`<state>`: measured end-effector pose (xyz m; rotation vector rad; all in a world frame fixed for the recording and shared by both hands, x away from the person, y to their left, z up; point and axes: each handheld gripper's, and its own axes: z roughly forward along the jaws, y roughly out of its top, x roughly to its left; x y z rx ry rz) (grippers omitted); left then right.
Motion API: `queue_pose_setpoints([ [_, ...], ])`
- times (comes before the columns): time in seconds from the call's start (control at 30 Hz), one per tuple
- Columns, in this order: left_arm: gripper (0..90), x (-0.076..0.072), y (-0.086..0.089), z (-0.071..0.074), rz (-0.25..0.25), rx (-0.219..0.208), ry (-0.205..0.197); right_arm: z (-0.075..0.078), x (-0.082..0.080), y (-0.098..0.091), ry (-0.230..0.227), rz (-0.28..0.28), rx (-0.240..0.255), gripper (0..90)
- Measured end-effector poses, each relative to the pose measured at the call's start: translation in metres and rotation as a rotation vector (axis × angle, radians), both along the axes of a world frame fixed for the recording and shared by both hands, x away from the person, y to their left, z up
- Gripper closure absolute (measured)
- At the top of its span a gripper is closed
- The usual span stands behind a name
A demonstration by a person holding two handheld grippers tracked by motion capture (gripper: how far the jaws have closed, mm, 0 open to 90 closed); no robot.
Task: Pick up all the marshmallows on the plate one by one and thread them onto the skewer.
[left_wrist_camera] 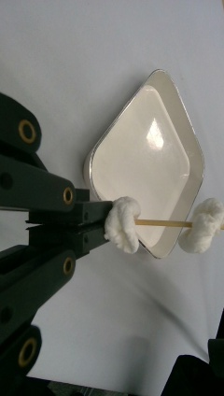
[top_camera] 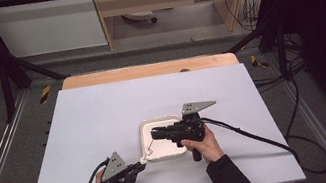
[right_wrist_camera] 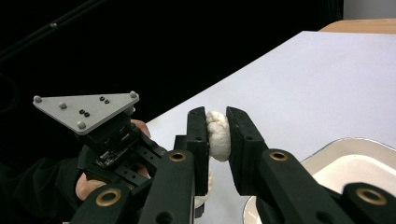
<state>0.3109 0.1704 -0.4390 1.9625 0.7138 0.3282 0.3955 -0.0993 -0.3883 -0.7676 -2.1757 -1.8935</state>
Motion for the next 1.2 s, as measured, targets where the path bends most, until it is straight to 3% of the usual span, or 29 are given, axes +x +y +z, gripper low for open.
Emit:
queue_pose_setpoints([
  [0.5,88.7,-0.001,-0.003,-0.001,0.005,-0.016,0.014,-0.005,-0.005,0.003,-0.025,0.002,0.0,81.7],
  [0.8,88.7,-0.002,-0.005,-0.002,0.006,0.012,0.005,-0.008,-0.006,0.006,-0.016,0.013,0.004,82.1],
  [1.2,88.7,-0.001,-0.006,-0.003,0.002,0.019,0.01,-0.011,-0.008,0.007,-0.014,0.019,-0.006,82.5],
])
